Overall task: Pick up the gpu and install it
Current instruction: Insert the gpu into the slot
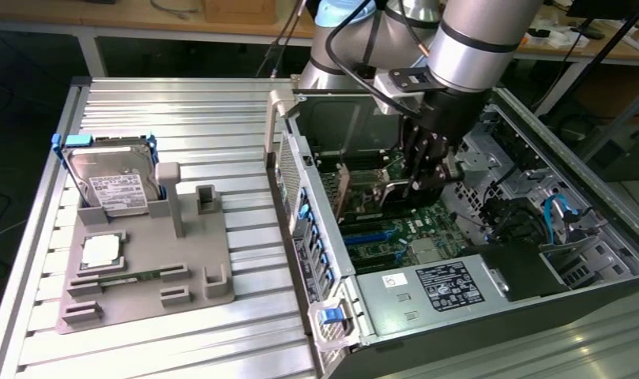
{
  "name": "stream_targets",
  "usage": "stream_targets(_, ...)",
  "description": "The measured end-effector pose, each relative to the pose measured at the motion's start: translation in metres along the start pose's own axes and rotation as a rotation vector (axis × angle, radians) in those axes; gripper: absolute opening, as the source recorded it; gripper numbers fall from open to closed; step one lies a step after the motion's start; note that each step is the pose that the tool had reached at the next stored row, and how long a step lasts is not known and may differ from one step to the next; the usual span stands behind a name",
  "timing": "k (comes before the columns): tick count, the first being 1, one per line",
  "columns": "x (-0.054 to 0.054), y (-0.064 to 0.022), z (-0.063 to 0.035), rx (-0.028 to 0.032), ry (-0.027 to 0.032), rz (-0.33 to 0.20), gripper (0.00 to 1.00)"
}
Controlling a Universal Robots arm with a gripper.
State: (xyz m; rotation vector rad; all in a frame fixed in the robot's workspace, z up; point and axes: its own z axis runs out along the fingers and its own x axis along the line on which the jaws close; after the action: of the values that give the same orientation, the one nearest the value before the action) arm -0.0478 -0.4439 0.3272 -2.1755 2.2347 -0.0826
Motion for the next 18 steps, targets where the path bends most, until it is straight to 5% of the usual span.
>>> stream_targets(18, 0.0081, 0.0095, 0.0083, 0.0022, -0.0002, 0.000, 0.27)
